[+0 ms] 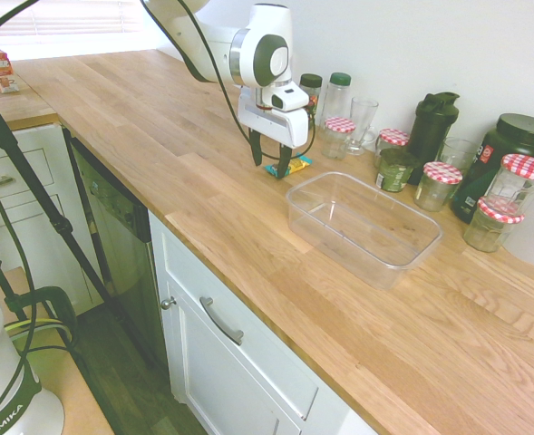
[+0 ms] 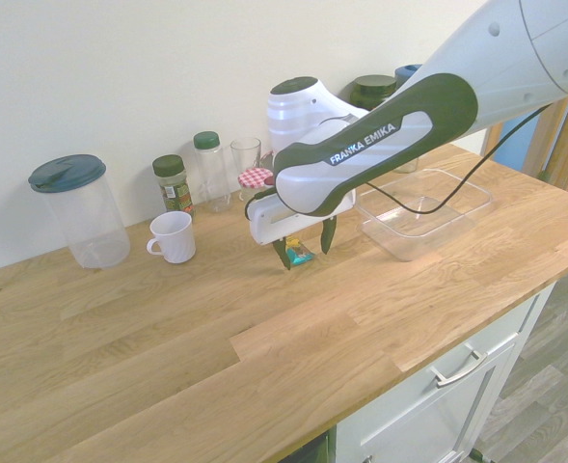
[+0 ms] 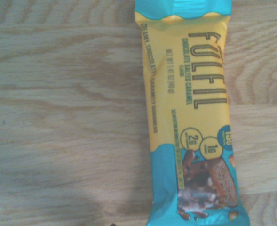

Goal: Put the protein bar into the container

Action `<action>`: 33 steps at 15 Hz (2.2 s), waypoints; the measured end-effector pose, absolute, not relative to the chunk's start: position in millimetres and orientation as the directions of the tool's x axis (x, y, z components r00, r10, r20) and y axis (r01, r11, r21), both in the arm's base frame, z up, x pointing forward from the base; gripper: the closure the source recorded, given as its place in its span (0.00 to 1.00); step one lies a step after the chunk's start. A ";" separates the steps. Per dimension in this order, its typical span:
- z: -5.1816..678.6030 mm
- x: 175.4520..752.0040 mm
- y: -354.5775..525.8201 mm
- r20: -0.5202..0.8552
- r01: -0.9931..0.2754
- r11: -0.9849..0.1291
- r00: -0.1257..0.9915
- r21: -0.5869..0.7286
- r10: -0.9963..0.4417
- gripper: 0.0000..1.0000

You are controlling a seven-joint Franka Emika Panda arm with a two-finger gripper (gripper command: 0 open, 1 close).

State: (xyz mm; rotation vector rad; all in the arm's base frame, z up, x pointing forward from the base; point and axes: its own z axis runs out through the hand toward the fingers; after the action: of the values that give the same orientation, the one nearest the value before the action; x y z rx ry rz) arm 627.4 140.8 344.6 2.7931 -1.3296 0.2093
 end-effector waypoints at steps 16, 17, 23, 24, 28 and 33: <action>347.9 654.9 141.0 0.157 -0.762 -0.647 0.635 -0.030 -0.756 1.00; 358.9 651.4 139.9 0.164 -0.761 -0.648 0.635 -0.040 -0.755 1.00; 450.6 570.4 119.7 0.189 -0.746 -0.660 0.638 -0.089 -0.747 1.00; 461.1 557.8 109.7 0.186 -0.749 -0.655 0.633 -0.100 -0.752 1.00; 478.2 528.7 31.3 0.136 -0.780 -0.611 0.596 -0.137 -0.791 1.00; 458.5 517.7 -55.9 0.082 -0.817 -0.558 0.552 -0.147 -0.830 1.00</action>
State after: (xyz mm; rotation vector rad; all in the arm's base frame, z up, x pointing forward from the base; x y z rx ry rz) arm 517.7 -55.9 458.5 2.8471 -1.5137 0.2299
